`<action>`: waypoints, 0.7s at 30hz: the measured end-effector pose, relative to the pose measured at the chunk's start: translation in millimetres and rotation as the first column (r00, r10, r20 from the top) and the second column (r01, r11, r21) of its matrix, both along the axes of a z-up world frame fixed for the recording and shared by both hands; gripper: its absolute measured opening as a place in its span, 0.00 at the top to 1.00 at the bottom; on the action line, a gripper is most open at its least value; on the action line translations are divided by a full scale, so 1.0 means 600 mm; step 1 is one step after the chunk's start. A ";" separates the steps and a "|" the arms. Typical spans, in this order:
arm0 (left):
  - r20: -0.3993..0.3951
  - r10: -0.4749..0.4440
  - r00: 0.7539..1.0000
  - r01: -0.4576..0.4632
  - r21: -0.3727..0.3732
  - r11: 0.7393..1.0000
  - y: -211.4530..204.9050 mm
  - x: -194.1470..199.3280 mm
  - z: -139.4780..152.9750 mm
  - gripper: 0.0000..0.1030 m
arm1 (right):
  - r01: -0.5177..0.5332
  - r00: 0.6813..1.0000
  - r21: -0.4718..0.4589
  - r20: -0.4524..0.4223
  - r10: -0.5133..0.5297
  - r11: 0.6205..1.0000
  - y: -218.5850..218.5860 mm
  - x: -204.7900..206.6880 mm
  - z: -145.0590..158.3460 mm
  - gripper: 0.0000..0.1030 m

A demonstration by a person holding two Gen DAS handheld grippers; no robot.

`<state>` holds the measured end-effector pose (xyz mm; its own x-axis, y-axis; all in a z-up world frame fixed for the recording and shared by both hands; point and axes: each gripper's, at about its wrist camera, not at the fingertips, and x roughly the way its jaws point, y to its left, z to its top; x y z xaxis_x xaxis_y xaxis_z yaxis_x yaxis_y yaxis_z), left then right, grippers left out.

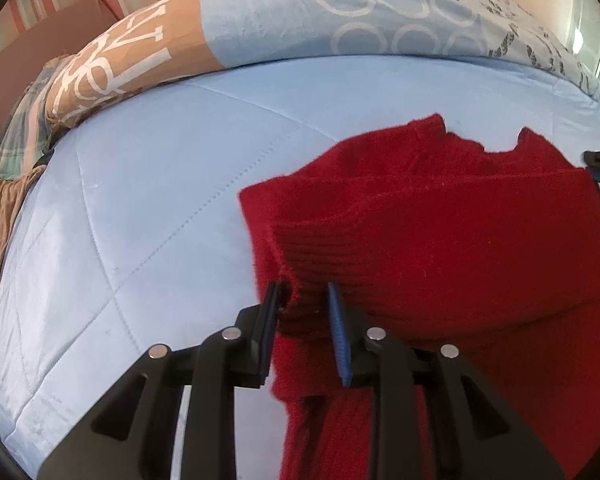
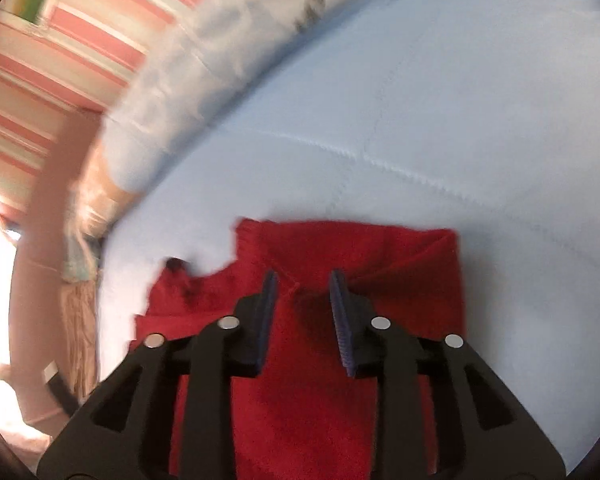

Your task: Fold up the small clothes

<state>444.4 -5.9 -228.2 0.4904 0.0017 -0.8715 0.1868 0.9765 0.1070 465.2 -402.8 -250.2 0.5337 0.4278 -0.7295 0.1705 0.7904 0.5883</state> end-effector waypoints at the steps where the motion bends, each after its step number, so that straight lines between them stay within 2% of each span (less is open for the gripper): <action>1: 0.006 0.002 1.000 -0.002 -0.005 1.000 0.006 -0.005 0.012 0.74 | -0.005 1.000 -0.042 0.027 0.006 0.999 0.000 -0.018 0.020 0.60; 4: 0.029 -0.012 1.000 0.013 -0.036 0.999 0.012 -0.017 0.045 0.74 | -0.048 0.996 -0.186 0.062 0.061 0.981 0.022 -0.068 0.061 0.55; 7: 0.039 -0.050 0.998 0.053 -0.079 0.995 -0.005 -0.021 0.060 0.71 | -0.111 0.990 -0.346 0.039 0.132 0.932 0.060 -0.115 0.075 0.54; 9: 0.039 -0.085 0.996 0.088 -0.071 0.994 -0.034 -0.016 0.051 0.71 | -0.159 0.984 -0.450 0.001 0.179 0.879 0.096 -0.150 0.065 0.53; 12: 0.010 -0.117 0.993 0.118 -0.045 0.992 -0.066 0.001 0.016 0.71 | -0.206 0.975 -0.536 -0.043 0.217 0.819 0.124 -0.169 0.041 0.53; 15: -0.021 -0.106 0.994 0.107 0.007 0.994 -0.073 0.017 -0.020 0.69 | -0.229 0.972 -0.527 -0.075 0.224 0.818 0.126 -0.174 0.007 0.53; 18: -0.020 -0.086 0.996 0.086 -0.024 0.996 -0.058 0.020 -0.027 0.69 | -0.238 0.971 -0.518 -0.106 0.215 0.821 0.114 -0.178 -0.022 0.55; 21: -0.018 -0.075 0.997 0.075 -0.035 0.997 -0.049 0.018 -0.028 0.69 | -0.224 0.975 -0.461 -0.106 0.197 0.859 0.097 -0.179 -0.041 0.55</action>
